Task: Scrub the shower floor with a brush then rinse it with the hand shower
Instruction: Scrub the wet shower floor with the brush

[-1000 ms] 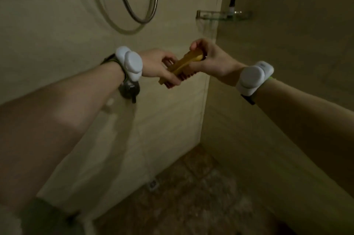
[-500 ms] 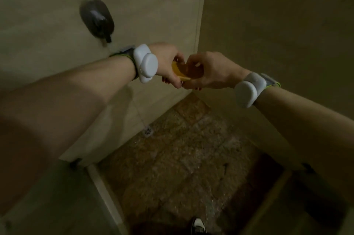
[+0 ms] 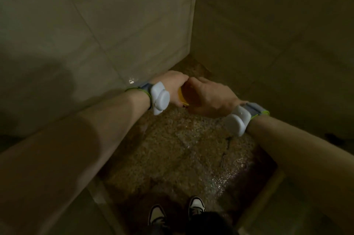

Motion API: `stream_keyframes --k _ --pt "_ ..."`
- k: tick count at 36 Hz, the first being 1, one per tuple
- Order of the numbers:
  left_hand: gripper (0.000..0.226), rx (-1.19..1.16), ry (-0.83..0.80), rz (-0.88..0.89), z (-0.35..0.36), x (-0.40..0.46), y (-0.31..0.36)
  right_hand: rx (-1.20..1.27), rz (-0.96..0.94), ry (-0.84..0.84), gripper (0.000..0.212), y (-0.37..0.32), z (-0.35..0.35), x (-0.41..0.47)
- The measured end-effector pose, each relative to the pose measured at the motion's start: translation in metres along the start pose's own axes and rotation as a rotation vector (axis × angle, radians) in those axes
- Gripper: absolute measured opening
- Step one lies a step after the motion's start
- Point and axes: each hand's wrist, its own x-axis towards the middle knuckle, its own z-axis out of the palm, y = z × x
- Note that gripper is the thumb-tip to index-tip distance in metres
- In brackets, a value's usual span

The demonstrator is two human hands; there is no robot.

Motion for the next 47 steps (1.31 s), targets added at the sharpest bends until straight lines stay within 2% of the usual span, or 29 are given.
stream_keyframes --k 1,5,7,14,19,24,27,29,33,38,42,45,47 --pt "0.06 0.001 -0.005 0.008 0.041 0.012 -0.013 -0.032 0.011 -0.02 0.075 0.006 0.044 0.007" --pt "0.057 -0.018 0.0 0.031 0.073 0.03 -0.028 -0.057 -0.001 -0.009 0.07 0.02 0.074 0.017" --pt "0.058 -0.018 -0.009 0.069 0.101 0.046 -0.041 -0.068 -0.009 -0.036 0.075 0.033 0.102 0.024" --pt "0.047 0.045 -0.028 0.176 0.265 0.132 -0.104 -0.181 -0.102 -0.085 0.085 0.1 0.273 0.061" --pt "0.071 0.129 -0.177 0.194 0.354 0.176 -0.137 -0.245 -0.143 -0.149 0.083 0.136 0.371 0.075" --pt "0.072 0.238 -0.2 0.269 0.429 0.2 -0.163 -0.252 -0.162 -0.124 0.076 0.163 0.453 0.082" --pt "0.09 0.333 -0.259 0.238 0.467 0.204 -0.183 -0.21 -0.095 -0.135 0.075 0.17 0.508 0.08" --pt "0.09 0.362 -0.298 0.194 0.494 0.207 -0.197 -0.198 -0.044 -0.185 0.073 0.17 0.549 0.077" --pt "0.083 0.424 -0.336 0.096 0.516 0.201 -0.211 -0.163 -0.045 -0.215 0.07 0.146 0.601 0.059" --pt "0.091 0.373 -0.389 0.018 0.523 0.199 -0.219 -0.067 -0.022 -0.189 0.065 0.125 0.651 0.053" --pt "0.089 0.28 -0.335 0.017 0.523 0.199 -0.224 -0.102 0.067 -0.054 0.058 0.164 0.641 0.079" --pt "0.087 0.229 -0.295 0.003 0.518 0.199 -0.23 -0.114 0.256 0.048 0.059 0.212 0.627 0.107" --pt "0.083 0.198 -0.245 -0.015 0.515 0.199 -0.239 -0.118 0.356 0.056 0.059 0.227 0.62 0.128"
